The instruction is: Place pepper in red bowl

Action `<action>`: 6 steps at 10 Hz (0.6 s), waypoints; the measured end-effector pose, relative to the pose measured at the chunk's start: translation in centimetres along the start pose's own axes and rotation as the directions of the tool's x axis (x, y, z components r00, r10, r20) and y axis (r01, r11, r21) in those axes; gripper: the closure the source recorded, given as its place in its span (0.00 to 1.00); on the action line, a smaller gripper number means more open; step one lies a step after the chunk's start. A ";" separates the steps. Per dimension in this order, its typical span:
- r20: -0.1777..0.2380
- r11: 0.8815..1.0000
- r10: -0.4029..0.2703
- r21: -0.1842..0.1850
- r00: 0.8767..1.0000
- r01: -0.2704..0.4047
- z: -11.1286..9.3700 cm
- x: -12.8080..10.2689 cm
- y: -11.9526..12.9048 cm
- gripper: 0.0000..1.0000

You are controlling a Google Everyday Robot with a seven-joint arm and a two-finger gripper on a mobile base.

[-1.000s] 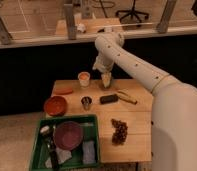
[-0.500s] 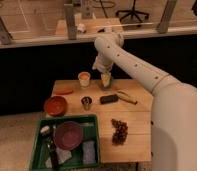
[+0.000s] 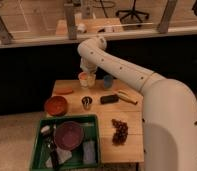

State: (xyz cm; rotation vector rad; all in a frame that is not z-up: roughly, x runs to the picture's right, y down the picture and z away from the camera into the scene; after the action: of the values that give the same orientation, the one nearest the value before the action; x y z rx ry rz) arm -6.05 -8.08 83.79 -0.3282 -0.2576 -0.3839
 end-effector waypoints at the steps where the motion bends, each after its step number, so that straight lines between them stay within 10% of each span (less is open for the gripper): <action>1: -0.001 1.000 0.003 0.002 1.000 -0.003 0.0 0.0 0.0 0.20; 6: 0.013 0.999 0.002 -0.037 1.000 -0.001 1.6 -1.5 0.2 0.20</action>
State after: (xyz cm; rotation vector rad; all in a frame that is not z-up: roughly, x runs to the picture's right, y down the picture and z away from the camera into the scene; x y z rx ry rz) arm -7.64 -6.86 84.70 -0.3678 -0.2636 -0.3852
